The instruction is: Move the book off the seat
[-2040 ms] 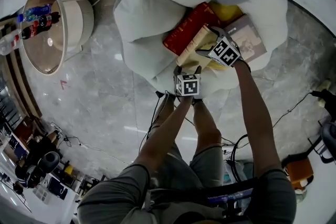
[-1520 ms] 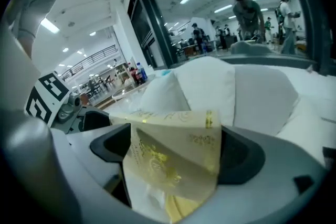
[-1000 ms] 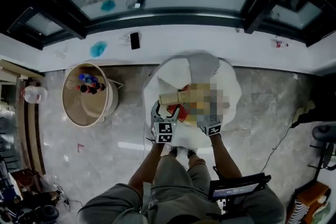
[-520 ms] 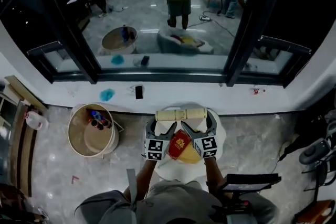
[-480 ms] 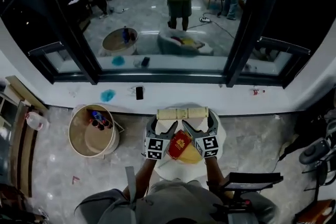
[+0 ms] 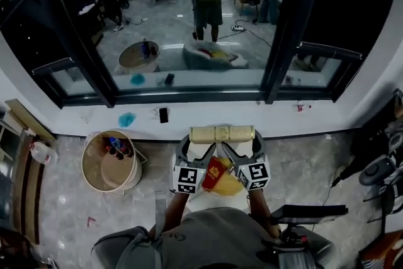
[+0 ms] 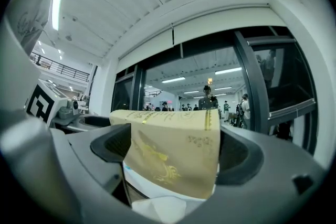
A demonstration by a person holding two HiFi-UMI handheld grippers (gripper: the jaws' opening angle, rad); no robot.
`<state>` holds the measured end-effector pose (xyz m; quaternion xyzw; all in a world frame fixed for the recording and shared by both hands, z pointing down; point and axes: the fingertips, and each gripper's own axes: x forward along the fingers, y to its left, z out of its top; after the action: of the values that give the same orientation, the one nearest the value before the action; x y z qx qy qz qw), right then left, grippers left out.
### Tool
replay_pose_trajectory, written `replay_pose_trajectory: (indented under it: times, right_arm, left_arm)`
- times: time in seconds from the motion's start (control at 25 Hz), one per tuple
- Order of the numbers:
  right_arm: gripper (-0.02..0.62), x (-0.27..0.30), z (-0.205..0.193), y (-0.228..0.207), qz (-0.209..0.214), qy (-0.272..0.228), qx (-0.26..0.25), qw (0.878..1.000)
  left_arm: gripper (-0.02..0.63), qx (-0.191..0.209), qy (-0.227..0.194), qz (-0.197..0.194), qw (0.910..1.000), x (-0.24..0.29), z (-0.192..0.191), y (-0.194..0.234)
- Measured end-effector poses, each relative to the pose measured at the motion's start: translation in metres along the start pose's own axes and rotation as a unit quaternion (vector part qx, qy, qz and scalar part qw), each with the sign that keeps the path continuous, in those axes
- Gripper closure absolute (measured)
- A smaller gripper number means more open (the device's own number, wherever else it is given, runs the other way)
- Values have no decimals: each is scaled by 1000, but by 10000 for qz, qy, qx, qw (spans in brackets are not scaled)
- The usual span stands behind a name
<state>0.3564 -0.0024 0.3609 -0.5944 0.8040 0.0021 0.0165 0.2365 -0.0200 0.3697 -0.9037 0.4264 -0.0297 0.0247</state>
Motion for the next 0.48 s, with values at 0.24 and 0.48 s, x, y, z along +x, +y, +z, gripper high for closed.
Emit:
replay_pose_trajectory:
  times: [0.24, 0.48]
  right_arm:
    - [117, 3, -10, 8, 357, 47, 72, 9993]
    - [117, 20, -22, 20, 1049, -59, 162, 9943]
  left_arm:
    - [242, 12, 158, 303, 9994, -8, -7, 6]
    - [244, 78, 323, 1043, 9940, -24, -17, 14]
